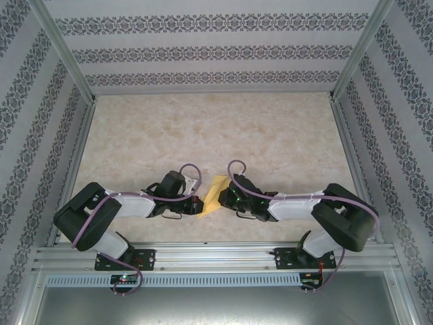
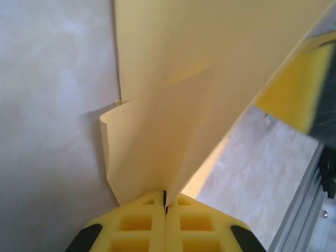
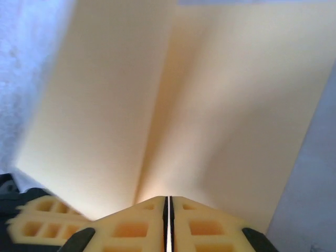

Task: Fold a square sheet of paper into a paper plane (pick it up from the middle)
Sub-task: Fourth fold the wing at the center of the table.

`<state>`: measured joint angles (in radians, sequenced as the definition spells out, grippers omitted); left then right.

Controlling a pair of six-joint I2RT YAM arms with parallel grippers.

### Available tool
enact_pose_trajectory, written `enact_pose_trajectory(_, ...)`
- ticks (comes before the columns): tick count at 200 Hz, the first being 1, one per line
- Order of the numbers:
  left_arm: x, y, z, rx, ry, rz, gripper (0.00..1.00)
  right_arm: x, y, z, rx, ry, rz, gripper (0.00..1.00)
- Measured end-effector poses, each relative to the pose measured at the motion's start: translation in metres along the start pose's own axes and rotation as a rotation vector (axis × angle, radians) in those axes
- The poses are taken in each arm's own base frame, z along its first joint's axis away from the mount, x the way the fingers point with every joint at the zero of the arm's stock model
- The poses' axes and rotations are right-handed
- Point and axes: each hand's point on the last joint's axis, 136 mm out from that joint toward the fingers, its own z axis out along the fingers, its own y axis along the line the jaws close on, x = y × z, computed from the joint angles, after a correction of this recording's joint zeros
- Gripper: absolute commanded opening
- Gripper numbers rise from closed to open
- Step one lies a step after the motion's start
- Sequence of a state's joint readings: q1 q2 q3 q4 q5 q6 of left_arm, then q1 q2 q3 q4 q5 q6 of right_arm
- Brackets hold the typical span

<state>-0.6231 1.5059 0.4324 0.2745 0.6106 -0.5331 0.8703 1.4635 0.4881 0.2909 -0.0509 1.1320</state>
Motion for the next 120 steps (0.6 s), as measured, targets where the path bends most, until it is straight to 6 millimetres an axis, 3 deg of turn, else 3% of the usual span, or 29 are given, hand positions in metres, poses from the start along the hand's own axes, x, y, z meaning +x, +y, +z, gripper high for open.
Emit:
enact_pose_trajectory(53,0.002,-0.002,0.000,0.015,0.011,0.028,0.01,-0.047,0.018,-0.053,-0.110,-0.137,-0.042,0.16)
enact_pose_trajectory(88,0.004,-0.004,0.002,0.028,0.025,0.027,0.00,-0.043,0.023,-0.081,-0.187,-0.173,-0.085,0.14)
enact_pose_trajectory(120,0.003,-0.005,0.003,0.034,0.032,0.021,0.00,-0.033,0.023,-0.074,-0.190,-0.115,-0.102,0.13)
